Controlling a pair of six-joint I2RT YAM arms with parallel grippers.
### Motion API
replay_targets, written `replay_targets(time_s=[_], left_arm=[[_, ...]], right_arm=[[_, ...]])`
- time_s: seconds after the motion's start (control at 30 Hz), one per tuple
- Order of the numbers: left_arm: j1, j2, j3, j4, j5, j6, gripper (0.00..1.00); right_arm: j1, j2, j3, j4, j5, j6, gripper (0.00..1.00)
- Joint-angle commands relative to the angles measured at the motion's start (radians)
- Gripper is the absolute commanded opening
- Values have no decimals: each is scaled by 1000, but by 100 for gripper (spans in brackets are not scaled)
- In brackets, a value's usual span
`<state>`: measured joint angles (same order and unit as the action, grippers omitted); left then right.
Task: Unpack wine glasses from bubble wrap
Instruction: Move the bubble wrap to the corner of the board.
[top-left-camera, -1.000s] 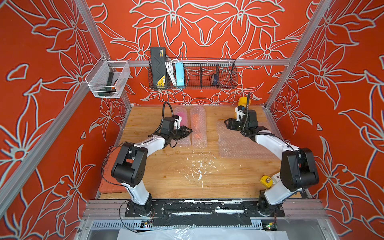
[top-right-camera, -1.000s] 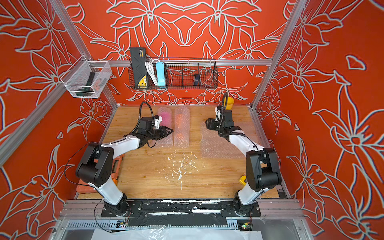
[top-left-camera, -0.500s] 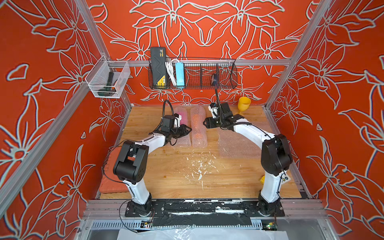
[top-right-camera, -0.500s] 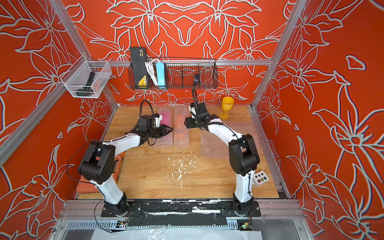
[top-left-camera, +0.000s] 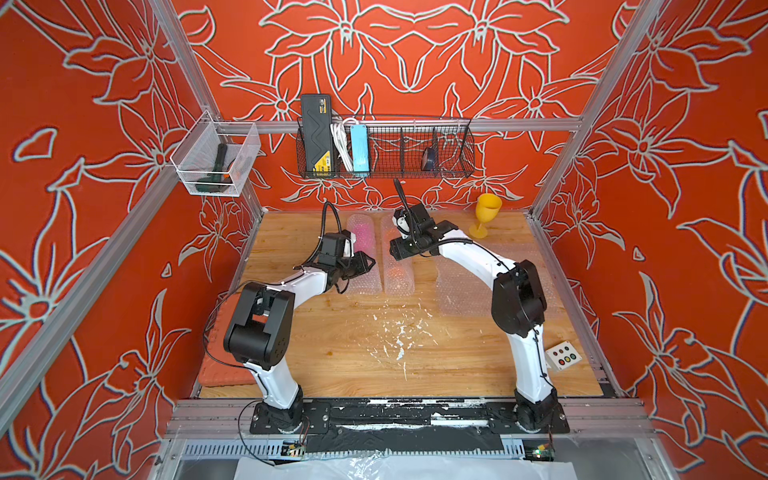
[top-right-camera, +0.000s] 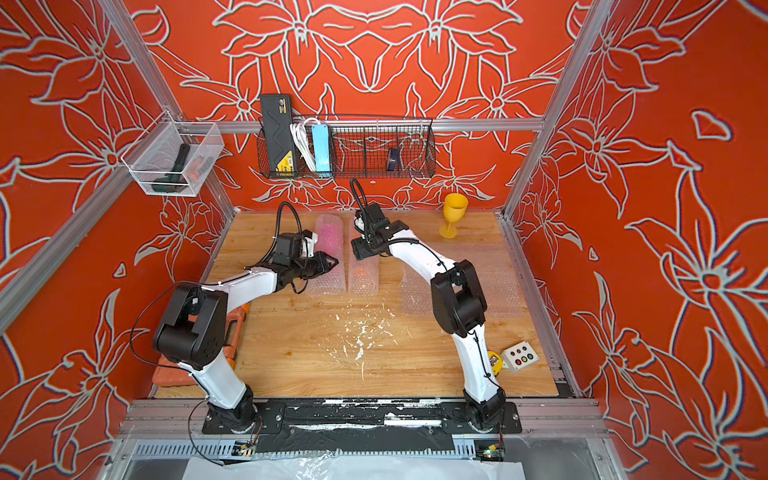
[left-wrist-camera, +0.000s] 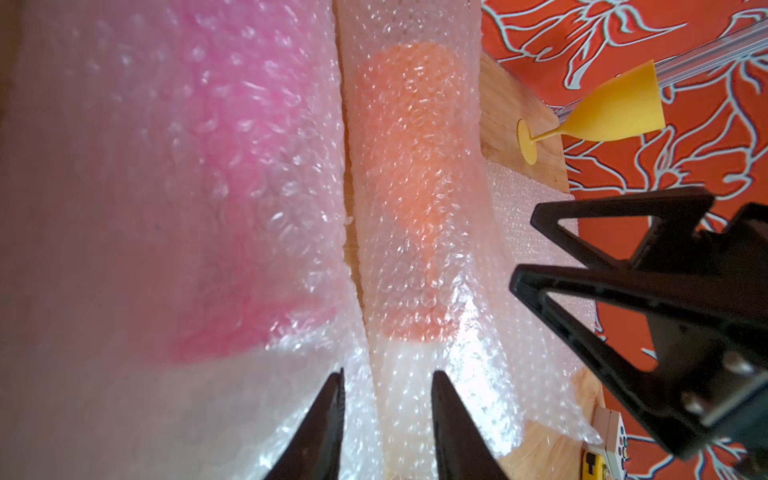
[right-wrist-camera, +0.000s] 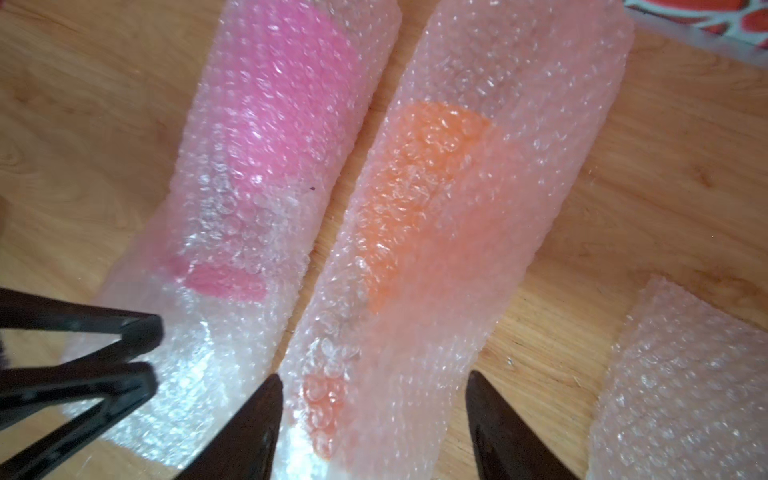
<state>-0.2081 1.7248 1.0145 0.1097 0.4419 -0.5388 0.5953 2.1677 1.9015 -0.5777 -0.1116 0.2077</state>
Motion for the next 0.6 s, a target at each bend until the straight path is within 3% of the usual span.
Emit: replay_targets(time_s=[0.0,0.23,0.4,0.57], left_arm=[[6,-50,-13,-4,-12,15,35],[4,-73,-16,5,9,2,35],[-3,-69,-21,24,22,-10,35],[-27,-51,0,24,31,-16,35]], right_arm=[[2,42,59,-75,77,-33,69],[2,93,132,-129,111,-45,52],[0,74,103,-112,124,-47,31],[-6,48,74,-90,121,-41,21]])
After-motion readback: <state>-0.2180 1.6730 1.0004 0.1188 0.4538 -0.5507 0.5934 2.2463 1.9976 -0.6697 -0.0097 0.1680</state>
